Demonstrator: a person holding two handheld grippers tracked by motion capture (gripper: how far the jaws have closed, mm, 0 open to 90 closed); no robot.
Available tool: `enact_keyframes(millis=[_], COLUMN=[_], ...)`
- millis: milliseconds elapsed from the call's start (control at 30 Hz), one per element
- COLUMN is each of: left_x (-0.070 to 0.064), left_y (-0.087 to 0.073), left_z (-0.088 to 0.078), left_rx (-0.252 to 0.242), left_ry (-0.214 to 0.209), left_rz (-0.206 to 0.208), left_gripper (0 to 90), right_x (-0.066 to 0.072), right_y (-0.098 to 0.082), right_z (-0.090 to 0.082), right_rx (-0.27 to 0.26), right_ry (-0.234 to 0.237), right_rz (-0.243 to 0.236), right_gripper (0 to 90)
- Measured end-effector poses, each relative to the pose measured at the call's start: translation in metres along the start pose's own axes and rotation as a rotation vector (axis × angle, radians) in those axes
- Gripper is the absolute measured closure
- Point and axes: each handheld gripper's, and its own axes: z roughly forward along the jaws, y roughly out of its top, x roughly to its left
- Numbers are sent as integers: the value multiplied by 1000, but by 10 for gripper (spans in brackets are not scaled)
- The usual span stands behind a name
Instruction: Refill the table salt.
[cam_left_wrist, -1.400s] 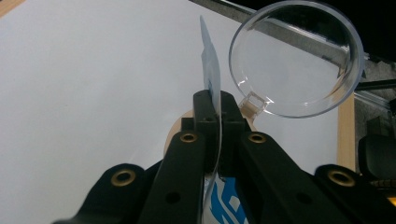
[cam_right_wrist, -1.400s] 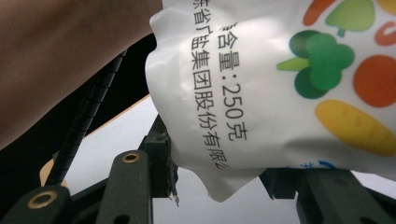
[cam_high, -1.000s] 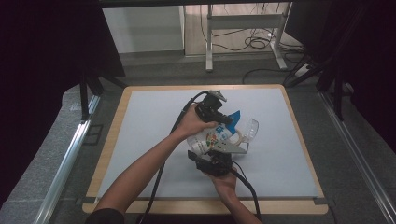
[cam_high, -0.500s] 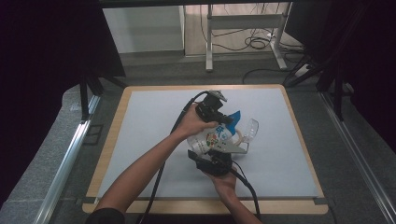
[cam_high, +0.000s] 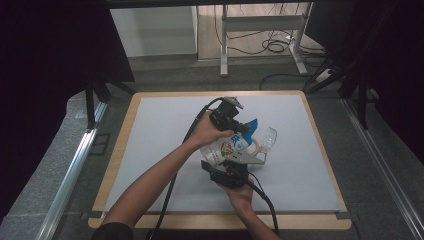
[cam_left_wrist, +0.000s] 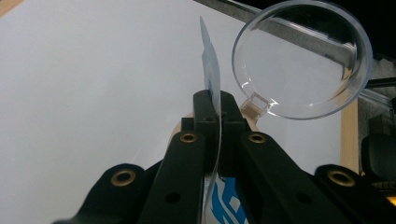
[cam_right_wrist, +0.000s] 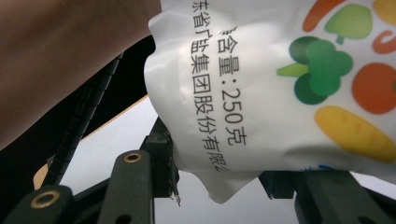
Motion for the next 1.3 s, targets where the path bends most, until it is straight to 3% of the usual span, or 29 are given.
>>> enact_keyframes(millis=[1300], left_x=[-1], left_y=[3], left_z=[1], left_rx=[12], left_ry=[4], left_rz=[7], left_gripper=[897], right_x=[0], right_y=[1], right_z=[-1], right_rx=[-8], right_ry=[-10], right_rz=[24], right_gripper=[555])
